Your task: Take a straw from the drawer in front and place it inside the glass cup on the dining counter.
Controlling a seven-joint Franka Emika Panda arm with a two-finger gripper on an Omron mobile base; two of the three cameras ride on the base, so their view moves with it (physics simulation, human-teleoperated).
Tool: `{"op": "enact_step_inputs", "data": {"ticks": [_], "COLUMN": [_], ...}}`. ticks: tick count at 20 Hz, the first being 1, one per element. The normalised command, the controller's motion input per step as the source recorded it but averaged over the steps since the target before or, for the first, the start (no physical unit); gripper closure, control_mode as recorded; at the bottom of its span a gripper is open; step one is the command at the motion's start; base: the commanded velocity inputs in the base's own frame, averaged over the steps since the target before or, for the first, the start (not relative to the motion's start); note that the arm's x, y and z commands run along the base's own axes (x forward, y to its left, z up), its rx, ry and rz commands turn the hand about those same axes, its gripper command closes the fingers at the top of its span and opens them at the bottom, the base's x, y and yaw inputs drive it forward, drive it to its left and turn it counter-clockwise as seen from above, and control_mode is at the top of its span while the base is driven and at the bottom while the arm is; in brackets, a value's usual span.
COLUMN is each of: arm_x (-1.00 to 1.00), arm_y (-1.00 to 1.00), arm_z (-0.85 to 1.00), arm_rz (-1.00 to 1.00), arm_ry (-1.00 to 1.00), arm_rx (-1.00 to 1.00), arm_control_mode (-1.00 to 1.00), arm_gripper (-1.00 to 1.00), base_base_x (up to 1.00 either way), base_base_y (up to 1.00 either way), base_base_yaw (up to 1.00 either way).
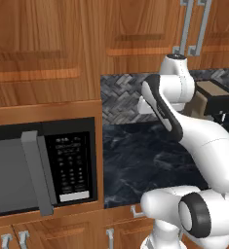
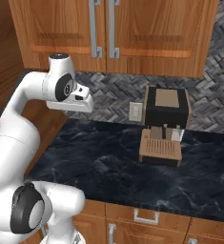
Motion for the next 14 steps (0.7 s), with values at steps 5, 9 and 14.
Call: {"op": "enact_step_inputs", "data": {"ticks": [5,9,14], "arm_x": [-0.03,0.00,0.00], "arm_y": [0.00,0.00,0.00], "arm_z": [0.00,0.00,0.00], "arm_rz": [0.00,0.00,0.00], "arm_ry": [-0.01,0.00,0.00], "arm_rx": [0.00,0.00,0.00], "arm_control_mode": [1.00,1.00,1.00], "arm_gripper": [-1.00,-1.00,-1.00], "base_base_x": [-0.19,-0.74,-0.40], "base_base_y": [0.00,0.00,-0.19], "base_base_yaw": [0.00,-0.01,0.01]}}
